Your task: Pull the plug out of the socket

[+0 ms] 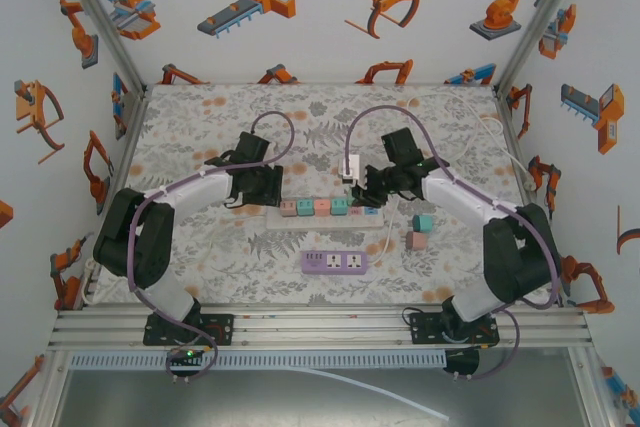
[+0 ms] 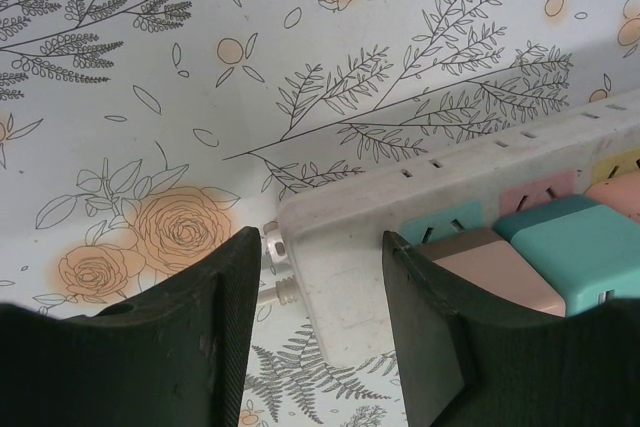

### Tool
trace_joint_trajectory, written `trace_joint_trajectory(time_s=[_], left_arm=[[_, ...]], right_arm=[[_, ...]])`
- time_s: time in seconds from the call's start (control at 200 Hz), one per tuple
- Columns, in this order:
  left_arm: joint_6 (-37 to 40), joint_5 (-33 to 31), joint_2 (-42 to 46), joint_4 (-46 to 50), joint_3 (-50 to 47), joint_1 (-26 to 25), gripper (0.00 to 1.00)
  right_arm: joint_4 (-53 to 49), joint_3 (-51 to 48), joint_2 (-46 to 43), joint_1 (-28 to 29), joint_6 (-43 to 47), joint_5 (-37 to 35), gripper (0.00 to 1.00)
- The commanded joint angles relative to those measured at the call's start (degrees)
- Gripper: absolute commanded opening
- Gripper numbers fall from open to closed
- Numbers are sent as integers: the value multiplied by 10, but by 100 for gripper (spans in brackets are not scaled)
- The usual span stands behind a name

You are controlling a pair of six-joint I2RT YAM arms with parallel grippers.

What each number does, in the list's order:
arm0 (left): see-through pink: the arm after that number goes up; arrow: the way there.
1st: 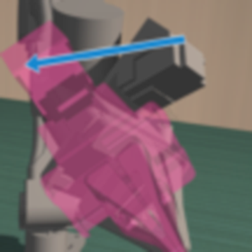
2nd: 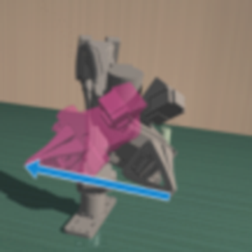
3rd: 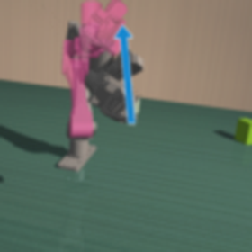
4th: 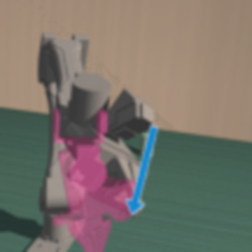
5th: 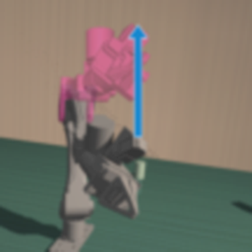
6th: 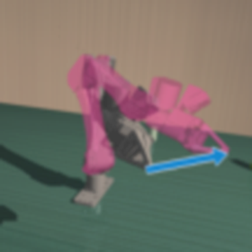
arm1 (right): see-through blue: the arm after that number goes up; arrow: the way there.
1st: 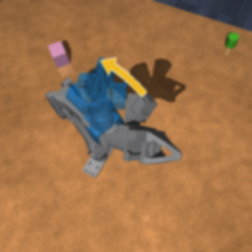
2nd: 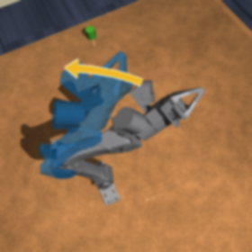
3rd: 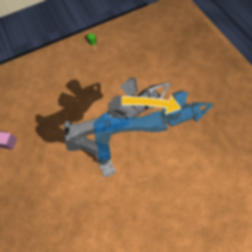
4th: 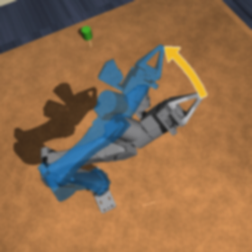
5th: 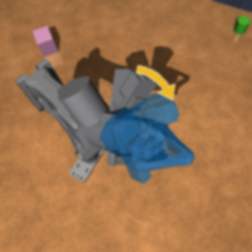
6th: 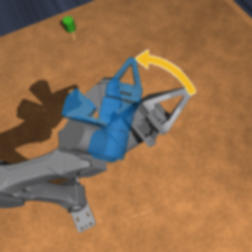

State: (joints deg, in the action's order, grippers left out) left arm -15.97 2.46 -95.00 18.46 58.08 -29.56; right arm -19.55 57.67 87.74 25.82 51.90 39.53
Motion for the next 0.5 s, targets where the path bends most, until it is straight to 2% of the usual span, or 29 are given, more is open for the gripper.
trace_joint_trajectory(time_s=[0.0, 0.115, 0.335, 0.491], left_arm=[[26, -37, -1, 62, 0, -1, 51], [27, -22, 19, 51, 22, -1, 51], [22, -6, 65, 47, 75, 7, 51], [34, 35, 134, -3, 51, 6, 51]], right_arm=[[32, 5, -34, 1, -28, 22, 11], [52, -4, -71, 1, -106, -10, 10], [89, -21, -161, -10, -458, -124, 8], [85, -59, -223, -43, -670, -164, 7]])
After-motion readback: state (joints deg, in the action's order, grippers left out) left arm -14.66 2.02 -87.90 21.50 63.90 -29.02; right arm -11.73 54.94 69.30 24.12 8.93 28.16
